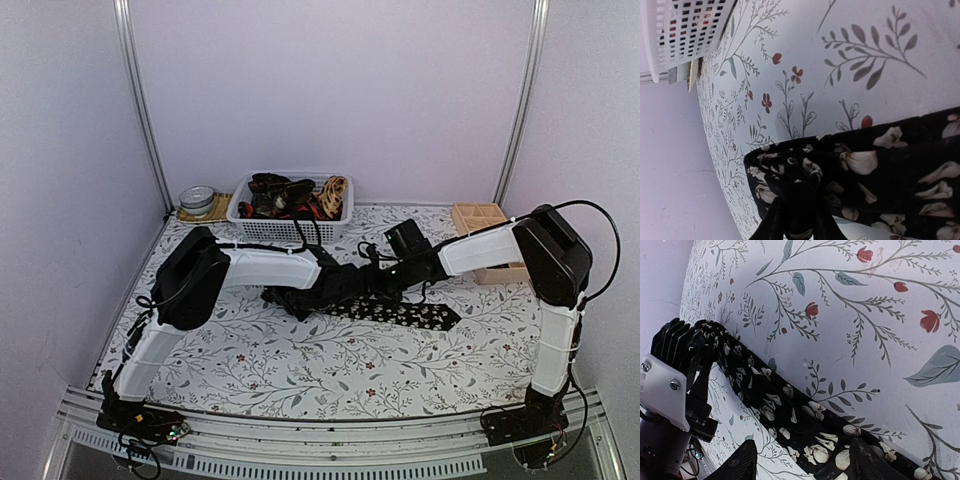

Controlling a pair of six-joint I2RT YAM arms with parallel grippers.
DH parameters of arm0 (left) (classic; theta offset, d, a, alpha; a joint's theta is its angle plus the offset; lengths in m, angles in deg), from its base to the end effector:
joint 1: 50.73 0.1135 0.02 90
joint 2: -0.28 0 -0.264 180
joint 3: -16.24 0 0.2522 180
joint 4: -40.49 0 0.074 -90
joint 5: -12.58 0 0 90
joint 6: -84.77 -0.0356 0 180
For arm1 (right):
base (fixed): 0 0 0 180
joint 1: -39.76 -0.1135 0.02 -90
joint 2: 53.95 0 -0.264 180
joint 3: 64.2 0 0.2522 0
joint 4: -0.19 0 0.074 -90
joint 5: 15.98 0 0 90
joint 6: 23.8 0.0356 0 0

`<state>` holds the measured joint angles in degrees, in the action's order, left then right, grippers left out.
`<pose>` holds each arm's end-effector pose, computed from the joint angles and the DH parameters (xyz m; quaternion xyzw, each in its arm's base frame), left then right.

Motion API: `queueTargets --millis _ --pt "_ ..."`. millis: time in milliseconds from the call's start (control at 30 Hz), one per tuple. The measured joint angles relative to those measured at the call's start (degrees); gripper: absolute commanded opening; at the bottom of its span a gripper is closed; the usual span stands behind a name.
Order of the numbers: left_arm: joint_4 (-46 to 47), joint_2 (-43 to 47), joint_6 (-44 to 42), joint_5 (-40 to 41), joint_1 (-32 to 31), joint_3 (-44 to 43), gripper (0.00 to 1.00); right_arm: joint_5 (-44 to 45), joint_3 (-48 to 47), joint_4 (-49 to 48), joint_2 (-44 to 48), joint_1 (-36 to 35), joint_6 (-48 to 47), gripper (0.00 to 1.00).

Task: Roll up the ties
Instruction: Roll the tie at the center of the board.

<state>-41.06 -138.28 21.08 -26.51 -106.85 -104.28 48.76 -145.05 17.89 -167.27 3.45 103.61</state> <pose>0.2691 -0.3513 0.1150 0.2662 0.8602 0.3719 0.2254 0.3176 0.2522 0.1390 -0.0657 0.9181 0.3639 0.1426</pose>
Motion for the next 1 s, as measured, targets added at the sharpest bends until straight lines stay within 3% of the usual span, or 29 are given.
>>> queueTargets --millis 300,633,1000 --pt "3.82 0.20 -2.73 -3.32 -0.02 0.00 0.44 -0.15 0.00 -0.07 0.00 0.04 0.07 0.64" --pt "11.26 4.79 -5.09 -9.68 0.33 3.69 0.47 -0.13 0.00 -0.02 0.00 0.57 0.04 0.64" --pt "17.88 11.21 -6.82 -13.27 0.68 6.82 0.57 -0.11 0.00 0.04 0.00 0.76 0.00 0.64"
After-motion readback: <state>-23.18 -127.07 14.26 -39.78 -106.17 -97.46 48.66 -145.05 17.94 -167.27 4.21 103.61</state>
